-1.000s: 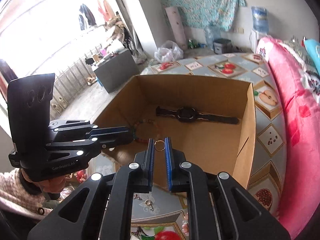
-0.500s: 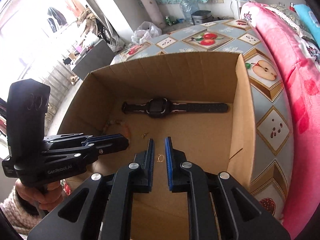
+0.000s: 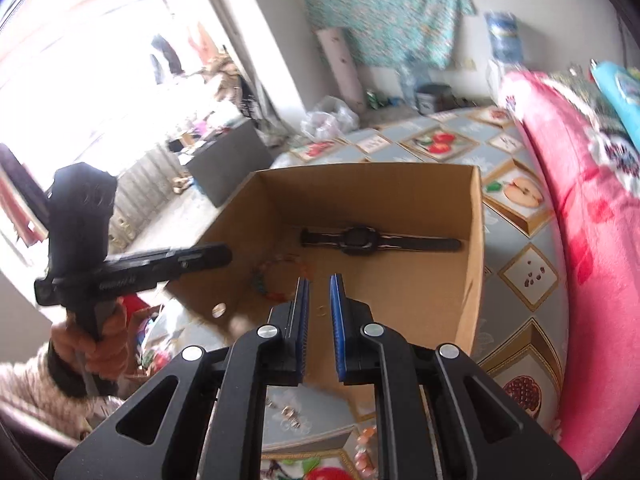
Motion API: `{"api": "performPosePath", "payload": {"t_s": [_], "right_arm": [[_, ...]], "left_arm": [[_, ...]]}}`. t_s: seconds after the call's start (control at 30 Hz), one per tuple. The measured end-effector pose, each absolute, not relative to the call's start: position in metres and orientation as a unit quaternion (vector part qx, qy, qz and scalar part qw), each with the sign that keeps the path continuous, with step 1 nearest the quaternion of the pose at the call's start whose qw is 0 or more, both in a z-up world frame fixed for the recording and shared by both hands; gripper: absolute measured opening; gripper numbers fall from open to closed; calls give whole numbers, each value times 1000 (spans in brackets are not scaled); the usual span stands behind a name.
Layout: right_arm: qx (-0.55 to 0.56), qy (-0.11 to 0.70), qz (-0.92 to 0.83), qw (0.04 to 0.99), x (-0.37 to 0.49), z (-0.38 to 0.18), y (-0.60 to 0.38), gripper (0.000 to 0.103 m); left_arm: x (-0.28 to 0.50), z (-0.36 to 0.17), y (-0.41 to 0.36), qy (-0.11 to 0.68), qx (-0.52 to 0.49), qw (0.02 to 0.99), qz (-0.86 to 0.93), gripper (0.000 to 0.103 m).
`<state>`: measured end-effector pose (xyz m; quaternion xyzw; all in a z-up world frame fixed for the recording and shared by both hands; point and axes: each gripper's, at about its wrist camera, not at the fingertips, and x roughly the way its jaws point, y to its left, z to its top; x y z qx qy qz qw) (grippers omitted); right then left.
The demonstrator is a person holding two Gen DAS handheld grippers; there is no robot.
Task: Organize jewelry
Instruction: 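Move the right gripper back to a gold charm on the table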
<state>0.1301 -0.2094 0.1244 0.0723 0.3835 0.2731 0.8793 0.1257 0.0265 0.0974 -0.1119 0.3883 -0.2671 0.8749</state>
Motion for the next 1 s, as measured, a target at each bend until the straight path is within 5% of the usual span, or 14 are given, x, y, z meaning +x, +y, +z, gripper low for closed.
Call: {"api": "performPosePath", "payload": {"t_s": [0.2,0.5,1.0], "right_arm": [[47,408,312,857,81,96,-194,12],[111,505,272,811,79,12,-182,12],[117,513,267,807,85,5,-172,12]], "left_arm": [[57,94,45,351,-77,884,-298,11],[26,19,26,432,-32,862,-262,11],[48,-18,2,461,29,857,-230,12]]}}
